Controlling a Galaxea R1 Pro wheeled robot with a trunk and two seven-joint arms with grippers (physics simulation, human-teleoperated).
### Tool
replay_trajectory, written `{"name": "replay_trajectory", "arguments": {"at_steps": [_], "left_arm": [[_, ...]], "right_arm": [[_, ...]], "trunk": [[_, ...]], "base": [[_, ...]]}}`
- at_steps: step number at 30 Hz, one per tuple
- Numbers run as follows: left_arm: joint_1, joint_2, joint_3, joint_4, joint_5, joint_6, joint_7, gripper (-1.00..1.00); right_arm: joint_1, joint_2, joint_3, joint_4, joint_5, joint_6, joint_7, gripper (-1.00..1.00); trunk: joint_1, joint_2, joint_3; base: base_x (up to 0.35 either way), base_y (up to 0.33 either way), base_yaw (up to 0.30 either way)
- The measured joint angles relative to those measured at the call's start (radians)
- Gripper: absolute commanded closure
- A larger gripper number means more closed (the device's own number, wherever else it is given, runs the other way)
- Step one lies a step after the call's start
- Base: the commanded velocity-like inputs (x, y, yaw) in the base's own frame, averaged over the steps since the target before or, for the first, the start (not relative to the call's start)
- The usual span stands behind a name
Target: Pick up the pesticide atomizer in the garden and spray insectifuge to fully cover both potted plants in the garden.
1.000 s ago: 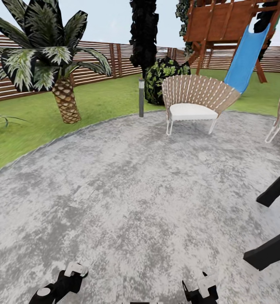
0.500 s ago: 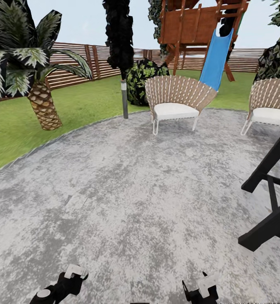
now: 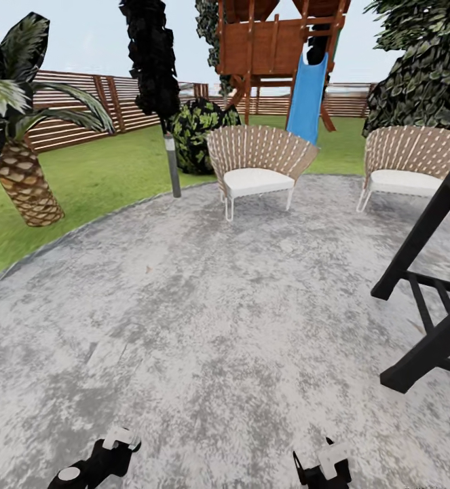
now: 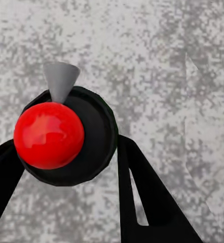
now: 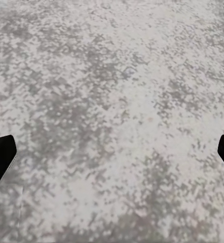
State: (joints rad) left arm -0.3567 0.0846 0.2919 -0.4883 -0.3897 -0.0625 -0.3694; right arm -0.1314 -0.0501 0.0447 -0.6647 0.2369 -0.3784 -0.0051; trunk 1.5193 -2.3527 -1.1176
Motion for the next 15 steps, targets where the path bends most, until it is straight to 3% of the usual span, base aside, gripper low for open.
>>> {"name": "replay_trajectory", "arguments": {"at_steps": [3, 9, 15], "left_arm": [[0.006, 0.004, 0.006, 0.0, 0.0, -0.003, 0.0, 1.0], [0.009, 0.008, 0.082, 0.0, -0.002, -0.009, -0.001, 1.0], [0.012, 0.009, 0.095, 0.006, -0.002, -0.01, -0.001, 1.0]], "right_arm": [[0.0, 0.0, -0.001, 0.032, 0.0, 0.0, 0.001, -1.0], [0.0, 0.0, -0.024, 0.062, 0.0, 0.0, 0.0, -1.0], [0.0, 0.0, -0.038, 0.069, -0.001, 0.0, 0.0, -1.0]], "trunk": [[0.0, 0.0, 0.003], [0.0, 0.0, 0.008], [0.0, 0.0, 0.013]], "base": [[0.146, 0.311, -0.282], [0.145, 0.316, -0.28], [0.21, 0.287, -0.279]]}}
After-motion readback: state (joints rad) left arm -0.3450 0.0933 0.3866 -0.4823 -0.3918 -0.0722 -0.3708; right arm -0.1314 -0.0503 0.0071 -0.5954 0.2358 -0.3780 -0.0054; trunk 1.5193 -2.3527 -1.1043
